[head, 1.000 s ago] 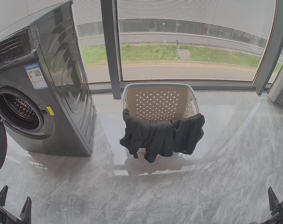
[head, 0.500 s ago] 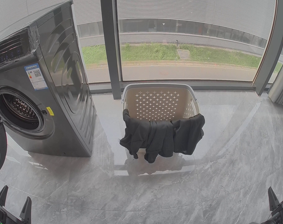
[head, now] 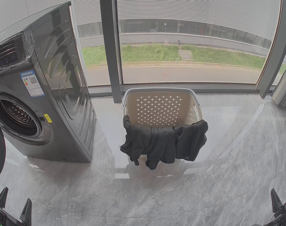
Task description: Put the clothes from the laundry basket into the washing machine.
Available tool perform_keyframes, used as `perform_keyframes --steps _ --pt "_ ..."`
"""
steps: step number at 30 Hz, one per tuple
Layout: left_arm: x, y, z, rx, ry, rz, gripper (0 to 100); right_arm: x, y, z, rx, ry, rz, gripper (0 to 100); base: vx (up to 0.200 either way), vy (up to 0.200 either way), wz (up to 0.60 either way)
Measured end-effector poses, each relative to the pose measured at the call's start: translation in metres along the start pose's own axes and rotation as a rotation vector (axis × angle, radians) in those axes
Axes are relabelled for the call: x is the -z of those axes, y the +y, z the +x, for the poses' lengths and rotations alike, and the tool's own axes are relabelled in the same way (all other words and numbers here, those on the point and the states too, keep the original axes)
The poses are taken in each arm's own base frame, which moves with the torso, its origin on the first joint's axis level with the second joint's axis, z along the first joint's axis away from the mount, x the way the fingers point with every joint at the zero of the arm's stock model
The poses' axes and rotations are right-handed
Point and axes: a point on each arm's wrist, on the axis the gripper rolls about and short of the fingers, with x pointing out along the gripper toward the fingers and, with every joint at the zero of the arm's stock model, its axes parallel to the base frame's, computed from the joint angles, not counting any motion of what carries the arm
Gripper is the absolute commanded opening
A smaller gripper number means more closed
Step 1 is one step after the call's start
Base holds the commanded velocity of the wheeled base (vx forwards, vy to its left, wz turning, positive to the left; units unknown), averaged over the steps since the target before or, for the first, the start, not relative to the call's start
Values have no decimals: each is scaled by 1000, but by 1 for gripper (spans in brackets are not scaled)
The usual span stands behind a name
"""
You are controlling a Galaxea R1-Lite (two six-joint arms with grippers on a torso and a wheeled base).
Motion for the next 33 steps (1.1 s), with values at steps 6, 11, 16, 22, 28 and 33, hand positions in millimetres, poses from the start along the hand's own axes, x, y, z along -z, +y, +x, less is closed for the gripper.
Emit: perform_keyframes --steps 6,11,16,22,28,33 --pt "0 0 0 0 0 0 100 0 0 0 0 0 0 100 0 -167 0" --pt "0 0 0 0 0 0 100 0 0 0 0 0 0 100 0 0 0" --pt "0 0 0 0 0 0 100 0 0 0 0 0 0 100 0 0 0" --pt "0 0 0 0 0 0 100 0 0 0 1 0 0 100 0 0 0" --pt "0 0 0 0 0 0 100 0 0 0 0 0 0 100 0 0 0" --pt "0 0 0 0 0 0 100 0 0 0 0 0 0 100 0 0 0"
